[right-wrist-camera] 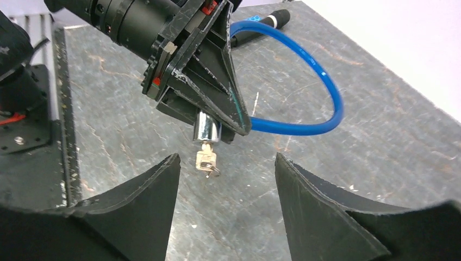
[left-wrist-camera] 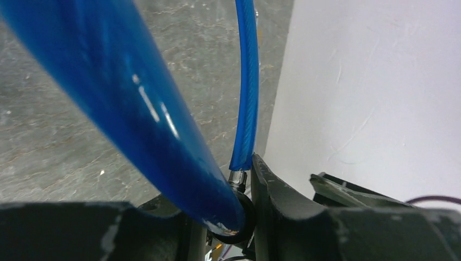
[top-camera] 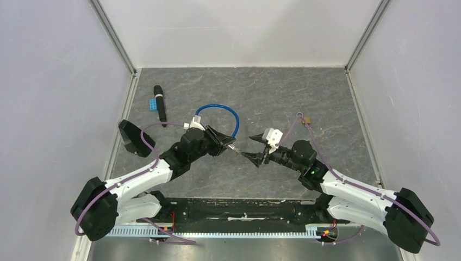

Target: Unlock with the key

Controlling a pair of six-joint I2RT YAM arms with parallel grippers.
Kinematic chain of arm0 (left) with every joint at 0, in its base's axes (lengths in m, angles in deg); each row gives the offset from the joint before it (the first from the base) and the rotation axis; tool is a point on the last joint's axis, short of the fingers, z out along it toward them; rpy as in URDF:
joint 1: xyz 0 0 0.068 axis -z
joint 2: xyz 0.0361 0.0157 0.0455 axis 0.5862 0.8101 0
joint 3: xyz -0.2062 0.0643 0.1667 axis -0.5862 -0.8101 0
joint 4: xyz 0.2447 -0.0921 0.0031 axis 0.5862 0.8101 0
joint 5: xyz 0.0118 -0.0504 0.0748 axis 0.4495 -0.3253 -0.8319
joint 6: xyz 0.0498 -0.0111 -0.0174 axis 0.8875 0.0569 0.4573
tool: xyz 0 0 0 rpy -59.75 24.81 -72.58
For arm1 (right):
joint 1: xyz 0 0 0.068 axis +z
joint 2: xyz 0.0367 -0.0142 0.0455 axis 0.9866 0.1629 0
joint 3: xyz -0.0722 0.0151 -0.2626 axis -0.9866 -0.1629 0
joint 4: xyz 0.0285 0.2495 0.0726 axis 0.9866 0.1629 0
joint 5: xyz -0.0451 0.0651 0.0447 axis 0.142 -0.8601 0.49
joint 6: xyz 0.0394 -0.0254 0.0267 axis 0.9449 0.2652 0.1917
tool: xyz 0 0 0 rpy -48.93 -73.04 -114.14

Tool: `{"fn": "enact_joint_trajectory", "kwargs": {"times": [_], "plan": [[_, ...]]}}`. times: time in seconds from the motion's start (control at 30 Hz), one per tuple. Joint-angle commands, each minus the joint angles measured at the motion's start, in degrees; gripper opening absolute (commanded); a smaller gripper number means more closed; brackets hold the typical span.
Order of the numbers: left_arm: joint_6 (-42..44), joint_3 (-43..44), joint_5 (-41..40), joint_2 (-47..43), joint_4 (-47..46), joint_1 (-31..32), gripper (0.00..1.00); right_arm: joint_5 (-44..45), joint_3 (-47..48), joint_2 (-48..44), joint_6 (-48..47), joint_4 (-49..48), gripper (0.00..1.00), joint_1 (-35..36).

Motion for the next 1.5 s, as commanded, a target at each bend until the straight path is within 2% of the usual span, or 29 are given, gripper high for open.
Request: {"fn": "enact_joint_trajectory", "kwargs": {"times": [0.0,0.17,0.4,0.57,0.83,1.2,1.33,1.47], "plan": [[-3.0,4.9,-1.9,-0.3,1.6,-0.2,0.02,-0.5,1.0,-1.2,-10.2,1.6,0.64,0.5],[-3.4,6.2,-1.5,-0.2,3.6,-0.2,0.02,-3.3,0.3,0.6,-12.3,-2.3,0.48,2.1],[-3.9,6.3,-0.9,-0.4,3.3,-0.2,0.02,5.9,0.6,4.4,-16.8,-5.3,0.47,8.7],[-4.0,6.2,-0.5,-0.6,2.4,-0.3,0.02,12.1,-0.9,6.7,-17.4,-10.7,0.44,10.4],[-4.1,5.9,0.9,-0.5,1.3,-0.2,0.02,11.7,-0.5,9.4,-17.4,-11.6,0.35,10.6],[-4.0,6.1,1.7,-0.3,0.5,-0.2,0.02,13.1,-0.4,12.9,-17.3,-12.2,0.31,11.5],[-3.7,6.1,2.3,-0.3,-0.3,-0.3,0.02,14.0,-0.7,13.6,-15.9,-13.5,0.24,11.6],[-3.2,5.8,2.6,-0.4,-2.3,-0.2,0.02,14.1,-1.2,14.2,-12.2,-16.1,0.08,11.6]]}}
